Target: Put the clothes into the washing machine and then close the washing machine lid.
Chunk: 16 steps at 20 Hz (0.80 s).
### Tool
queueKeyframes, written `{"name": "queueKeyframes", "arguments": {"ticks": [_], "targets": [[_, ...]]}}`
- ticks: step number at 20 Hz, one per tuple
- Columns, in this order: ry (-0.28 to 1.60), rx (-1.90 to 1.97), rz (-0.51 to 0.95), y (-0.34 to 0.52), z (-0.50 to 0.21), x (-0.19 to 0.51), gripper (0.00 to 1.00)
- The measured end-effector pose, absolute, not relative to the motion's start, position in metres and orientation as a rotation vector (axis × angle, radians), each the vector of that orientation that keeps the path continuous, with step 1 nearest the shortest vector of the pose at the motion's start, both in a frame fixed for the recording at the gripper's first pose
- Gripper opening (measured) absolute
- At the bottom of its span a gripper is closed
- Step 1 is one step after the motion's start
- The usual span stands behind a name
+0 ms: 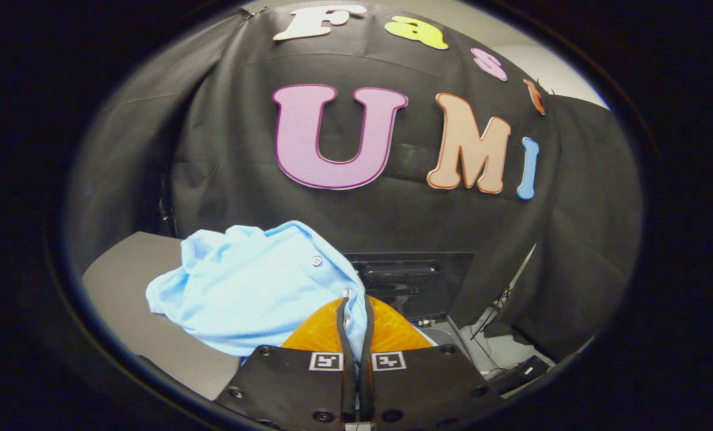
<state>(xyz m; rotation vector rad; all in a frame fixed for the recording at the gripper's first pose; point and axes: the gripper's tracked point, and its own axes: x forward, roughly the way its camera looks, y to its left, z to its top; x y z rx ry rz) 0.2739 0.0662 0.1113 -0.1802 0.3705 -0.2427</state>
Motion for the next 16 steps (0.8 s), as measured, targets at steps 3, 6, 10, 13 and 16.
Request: {"name": "queueKeyframes", "arguments": {"ticks": [3,6,10,13,16], "targets": [[0.363,-0.144,-0.249,0.044,0.104,0.278,0.03],[0.386,-0.172,-0.274,0.02,0.098,0.285,0.03],[0.423,-0.156,-0.294,-0.011,0.086,0.295,0.03],[0.455,-0.115,-0.291,-0.027,0.062,0.3,0.03],[0.549,-0.108,-0.239,-0.031,0.017,0.303,0.03]]}}
